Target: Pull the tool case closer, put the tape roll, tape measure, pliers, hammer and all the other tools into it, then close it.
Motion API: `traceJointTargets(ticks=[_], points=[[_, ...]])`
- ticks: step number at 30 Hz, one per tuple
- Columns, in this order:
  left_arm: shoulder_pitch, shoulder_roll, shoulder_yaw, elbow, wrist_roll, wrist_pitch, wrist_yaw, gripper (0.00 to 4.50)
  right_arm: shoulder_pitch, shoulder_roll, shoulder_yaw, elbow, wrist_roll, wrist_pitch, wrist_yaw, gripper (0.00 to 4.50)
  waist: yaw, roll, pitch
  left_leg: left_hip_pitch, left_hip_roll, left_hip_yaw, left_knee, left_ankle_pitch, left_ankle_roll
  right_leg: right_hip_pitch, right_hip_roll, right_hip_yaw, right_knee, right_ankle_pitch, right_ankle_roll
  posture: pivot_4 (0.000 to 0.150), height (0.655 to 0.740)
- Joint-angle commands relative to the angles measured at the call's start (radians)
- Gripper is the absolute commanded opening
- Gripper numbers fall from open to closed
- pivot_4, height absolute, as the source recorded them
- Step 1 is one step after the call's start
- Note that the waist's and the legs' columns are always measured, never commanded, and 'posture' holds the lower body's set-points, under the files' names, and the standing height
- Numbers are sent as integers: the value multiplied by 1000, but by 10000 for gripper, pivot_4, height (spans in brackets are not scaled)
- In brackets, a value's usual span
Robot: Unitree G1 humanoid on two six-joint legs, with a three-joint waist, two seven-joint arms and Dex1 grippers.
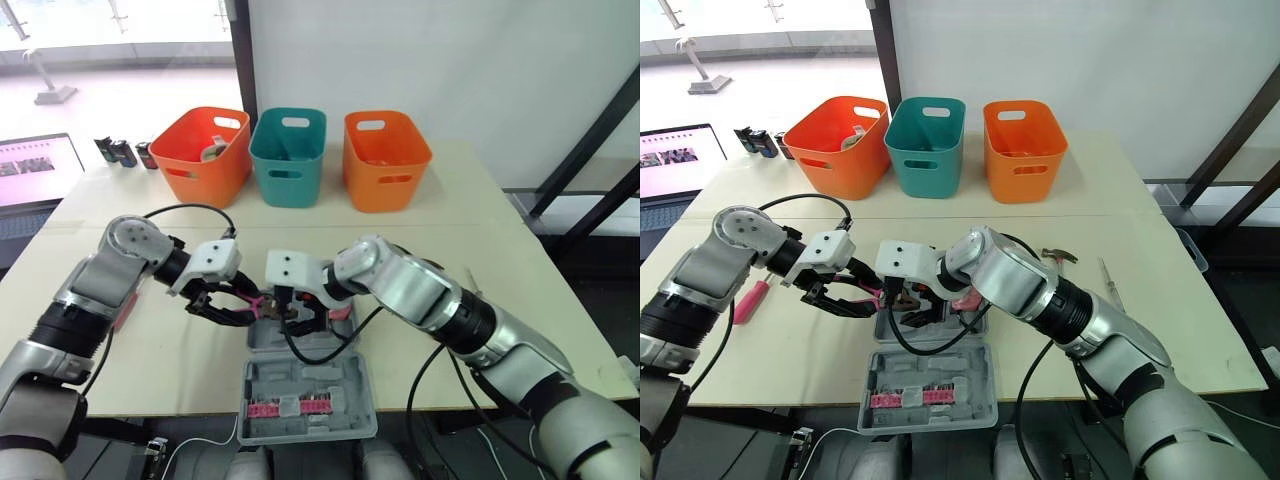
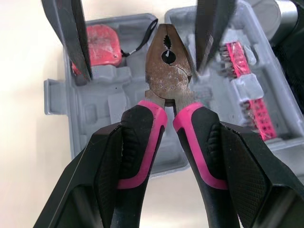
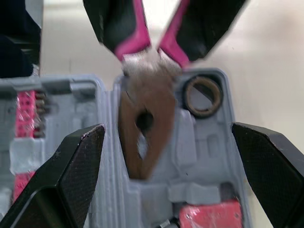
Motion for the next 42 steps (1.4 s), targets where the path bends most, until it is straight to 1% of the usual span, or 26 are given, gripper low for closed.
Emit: traceJointTargets(ticks=[1, 6, 9, 10, 11, 12, 14, 15, 27, 29, 31, 32, 36, 40, 41, 42], points=[[-30, 7, 22, -20, 25, -16, 11, 25301, -31, 32, -21, 3, -5, 23, -17, 45000, 0, 0, 0, 0, 0, 0, 0, 0, 0, 0, 0, 0, 0, 0, 0, 1500, 7400], [-28, -11, 28, -32, 30, 9, 33, 25301, -37, 72, -28, 32, -1, 34, -32, 45000, 0, 0, 0, 0, 0, 0, 0, 0, 0, 0, 0, 0, 0, 0, 0, 1500, 7400], [-20, -10, 29, -36, 37, 6, 35, 25301, -39, 86, -35, 38, 3, 40, -36, 36806, -1, 0, 0, 0, 0, 0, 0, 0, 0, 0, 0, 0, 0, 0, 0, 1500, 7400], [-18, -11, 29, -36, 40, 6, 38, 25301, -39, 89, -38, 39, 4, 41, -36, 32913, -1, 0, 0, 0, 0, 0, 0, 0, 0, 0, 0, 0, 0, 0, 0, 1500, 7400], [-18, -13, 29, -35, 42, 6, 43, 25301, -39, 92, -40, 40, 6, 41, -37, 28222, 0, 0, 0, 0, 0, -1, 0, 0, 0, 0, 0, 0, 0, 0, 0, 1500, 7400], [-18, -14, 30, -34, 44, 5, 46, 25301, -40, 94, -42, 43, 6, 40, -38, 21801, 0, 0, 0, 0, 0, -1, 0, 0, 0, 0, 0, 0, 0, 0, 0, 1500, 7400], [-17, -13, 30, -32, 44, 6, 47, 25301, -40, 99, -44, 51, 5, 39, -42, 12278, -1, 0, 0, 0, 0, -1, 0, 0, 0, 0, 0, 0, 0, 0, 0, 1500, 7400], [-15, -12, 30, -33, 42, 8, 47, 25301, -40, 100, -45, 54, 5, 38, -43, 9827, 0, 0, 0, 0, 0, -1, 1, 0, 0, 0, 0, 0, 1, 0, 0, 1500, 7400], [-9, -14, 44, -21, 21, 20, 44, 25301, -32, 117, -71, 71, 2, 25, -68, 9904, 0, 0, 0, 0, 0, -1, 1, 0, 0, 0, 0, 0, 1, 0, 0, 1500, 7400], [-1, -25, 74, -27, -25, 44, 40, 35669, -26, 107, -77, 64, 4, 20, -63, 9904, 0, 0, 0, 0, 0, -1, 1, 0, 0, 0, 0, 0, 1, 0, 0, 1500, 7400], [11, -24, 98, -33, -56, 48, 30, 44123, -20, 94, -77, 60, 5, 16, -59, 9904, 0, 0, 0, 0, 0, -1, 1, 0, 0, 0, 0, 0, 1, 0, 0, 1500, 7400], [19, -22, 115, -33, -64, 48, 38, 45000, -14, 83, -70, 57, 2, 13, -55, 9904, -1, 0, 0, 0, 0, -1, 1, 0, 0, 0, 0, 0, 1, 0, 0, 1500, 7400], [85, 14, 217, -51, -132, 103, 65, 45000, 19, 5, -31, 34, -13, -10, -27, 9904, -2, 0, 0, 0, 0, -1, 1, 0, 0, 0, 0, 0, 1, 0, 0, 1500, 7400], [218, 58, 341, -98, -218, 158, 86, 45000, 33, -72, 1, -5, -21, -19, 11, 9904, -6, 1, 0, 0, 0, -1, 0, 0, 0, 0, 0, 0, 1, 0, 0, 1500, 7400], [262, 64, 379, -104, -237, 159, 94, 45000, 30, -90, 11, -14, -22, -17, 25, 9904, -5, 1, 1, 0, 0, -1, 0, 0, 0, 0, 0, 0, 1, 0, 0, 1500, 7400], [335, 74, 428, -92, -239, 121, 96, 45000, 20, -119, 30, -23, -23, -18, 56, 9904, -9, 1, 1, 0, 0, -1, 0, 0, 0, 0, 0, 0, 1, 0, 0, 1500, 7400]])
